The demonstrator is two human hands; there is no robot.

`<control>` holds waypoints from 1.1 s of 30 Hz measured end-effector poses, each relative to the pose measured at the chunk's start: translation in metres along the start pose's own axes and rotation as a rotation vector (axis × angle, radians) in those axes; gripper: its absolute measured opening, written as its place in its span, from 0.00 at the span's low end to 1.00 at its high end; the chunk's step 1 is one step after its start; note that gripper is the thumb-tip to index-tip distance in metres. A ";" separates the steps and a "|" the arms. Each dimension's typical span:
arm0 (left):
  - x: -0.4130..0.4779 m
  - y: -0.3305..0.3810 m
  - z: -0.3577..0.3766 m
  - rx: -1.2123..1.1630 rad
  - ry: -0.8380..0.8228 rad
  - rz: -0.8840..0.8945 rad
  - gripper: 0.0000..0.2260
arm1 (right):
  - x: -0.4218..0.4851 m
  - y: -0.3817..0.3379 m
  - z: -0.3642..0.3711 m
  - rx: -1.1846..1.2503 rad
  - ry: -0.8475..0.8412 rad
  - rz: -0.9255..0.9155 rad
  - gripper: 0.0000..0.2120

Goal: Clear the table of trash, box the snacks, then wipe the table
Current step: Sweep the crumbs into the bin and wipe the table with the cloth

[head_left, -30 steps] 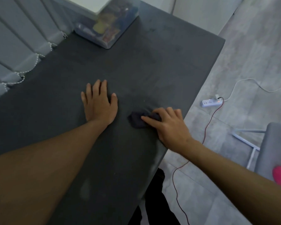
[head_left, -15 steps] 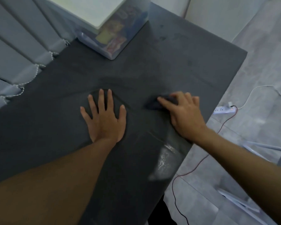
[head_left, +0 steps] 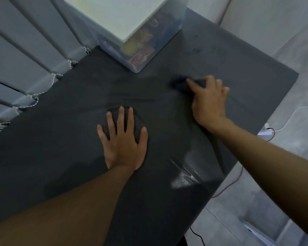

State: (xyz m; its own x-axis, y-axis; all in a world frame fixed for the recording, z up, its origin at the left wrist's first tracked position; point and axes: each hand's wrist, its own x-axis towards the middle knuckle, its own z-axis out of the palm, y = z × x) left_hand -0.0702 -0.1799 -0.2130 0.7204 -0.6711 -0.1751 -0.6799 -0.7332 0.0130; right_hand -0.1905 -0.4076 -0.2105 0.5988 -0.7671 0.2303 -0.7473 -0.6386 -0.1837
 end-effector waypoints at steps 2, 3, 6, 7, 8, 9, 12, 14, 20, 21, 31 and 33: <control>0.000 0.000 0.000 -0.008 -0.003 0.003 0.32 | 0.030 -0.009 0.002 0.029 -0.031 0.309 0.25; 0.000 -0.001 0.000 -0.012 -0.004 0.004 0.32 | 0.036 -0.019 0.001 0.027 -0.050 0.376 0.24; 0.000 -0.001 -0.001 -0.011 -0.002 0.007 0.32 | 0.026 -0.049 0.003 0.052 -0.090 0.152 0.23; 0.000 -0.001 -0.001 -0.009 -0.002 0.006 0.32 | 0.016 -0.055 0.005 0.086 -0.102 -0.017 0.23; 0.000 0.000 -0.002 -0.008 -0.001 0.005 0.32 | 0.008 -0.056 0.008 0.104 -0.119 -0.179 0.23; -0.001 0.000 -0.002 -0.008 -0.002 0.006 0.32 | 0.007 -0.052 0.011 0.099 -0.122 -0.301 0.22; 0.000 -0.001 -0.002 -0.005 -0.006 0.008 0.32 | 0.034 -0.039 0.016 0.000 -0.099 -0.252 0.23; 0.000 -0.001 -0.002 -0.010 -0.007 0.009 0.32 | 0.058 -0.043 0.017 -0.018 -0.118 0.020 0.25; 0.000 0.000 -0.003 -0.004 0.000 0.007 0.32 | 0.035 -0.078 0.013 0.095 -0.185 -0.321 0.23; 0.000 0.000 -0.003 0.000 -0.002 0.006 0.32 | 0.033 -0.073 0.016 0.083 -0.192 -0.414 0.23; 0.000 -0.001 -0.002 -0.006 -0.011 0.008 0.32 | 0.028 -0.082 0.012 0.099 -0.179 -0.291 0.23; 0.000 0.000 -0.003 0.000 -0.012 0.005 0.32 | 0.022 -0.066 0.012 0.086 -0.192 -0.480 0.23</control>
State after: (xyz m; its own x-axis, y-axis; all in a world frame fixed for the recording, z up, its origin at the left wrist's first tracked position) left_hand -0.0696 -0.1799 -0.2103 0.7150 -0.6736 -0.1871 -0.6837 -0.7297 0.0142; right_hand -0.1246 -0.3836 -0.2051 0.9161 -0.3792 0.1301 -0.3543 -0.9177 -0.1796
